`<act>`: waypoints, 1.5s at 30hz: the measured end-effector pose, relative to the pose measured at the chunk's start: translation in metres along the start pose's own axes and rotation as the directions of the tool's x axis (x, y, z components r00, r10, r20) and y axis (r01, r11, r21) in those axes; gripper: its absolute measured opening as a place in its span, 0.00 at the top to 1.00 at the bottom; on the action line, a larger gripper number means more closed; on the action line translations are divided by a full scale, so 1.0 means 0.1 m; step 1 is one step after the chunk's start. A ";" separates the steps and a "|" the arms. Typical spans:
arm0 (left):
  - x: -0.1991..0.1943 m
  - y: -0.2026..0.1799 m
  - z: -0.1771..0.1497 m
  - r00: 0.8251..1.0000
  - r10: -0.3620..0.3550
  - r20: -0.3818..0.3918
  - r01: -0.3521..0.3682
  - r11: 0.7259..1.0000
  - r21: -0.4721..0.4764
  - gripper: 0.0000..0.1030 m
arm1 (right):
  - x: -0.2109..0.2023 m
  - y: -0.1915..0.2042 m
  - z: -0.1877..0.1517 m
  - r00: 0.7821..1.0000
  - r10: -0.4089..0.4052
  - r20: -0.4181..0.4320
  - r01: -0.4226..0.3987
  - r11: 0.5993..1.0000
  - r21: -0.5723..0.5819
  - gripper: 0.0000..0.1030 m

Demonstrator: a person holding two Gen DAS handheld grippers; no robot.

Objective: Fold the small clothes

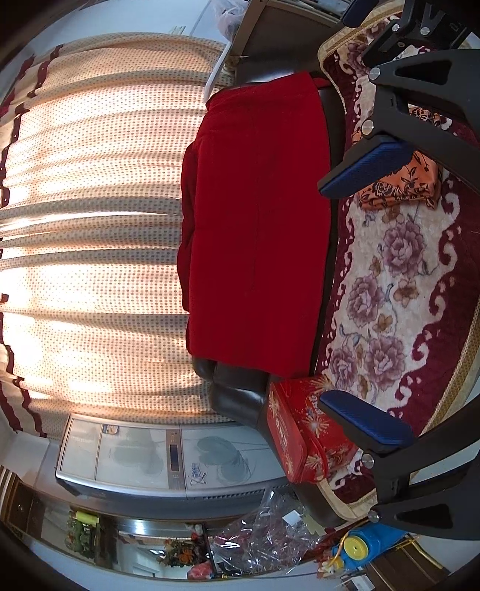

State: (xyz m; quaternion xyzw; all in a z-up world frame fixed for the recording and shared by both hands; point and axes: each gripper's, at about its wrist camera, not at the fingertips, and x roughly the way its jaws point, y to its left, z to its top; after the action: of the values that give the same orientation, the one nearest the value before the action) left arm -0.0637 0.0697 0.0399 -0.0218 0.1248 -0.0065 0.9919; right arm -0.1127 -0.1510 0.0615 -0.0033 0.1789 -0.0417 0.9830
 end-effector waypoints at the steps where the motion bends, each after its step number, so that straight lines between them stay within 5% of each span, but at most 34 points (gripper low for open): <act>1: -0.01 0.01 0.01 1.000 0.005 0.001 -0.005 1.000 0.001 0.00 | -0.01 0.00 0.00 1.000 0.003 0.000 -0.003 1.000 0.001 0.20; 34: 0.69 -0.43 -0.15 0.996 0.025 -0.084 -0.023 1.000 0.018 0.00 | 0.76 -0.54 -0.26 0.996 0.010 -0.088 -0.001 0.996 0.093 0.20; 45: 0.97 -0.45 -0.20 0.992 0.028 -0.125 -0.025 0.999 0.022 0.00 | 1.08 -0.44 -0.28 0.992 0.026 -0.124 -0.016 0.997 0.076 0.20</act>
State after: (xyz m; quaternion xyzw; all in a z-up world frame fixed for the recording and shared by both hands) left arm 0.0253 0.0225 -0.0010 -0.0096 0.1870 0.0041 0.9823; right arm -0.0256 -0.2040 -0.0014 0.0380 0.2384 -0.0383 0.9697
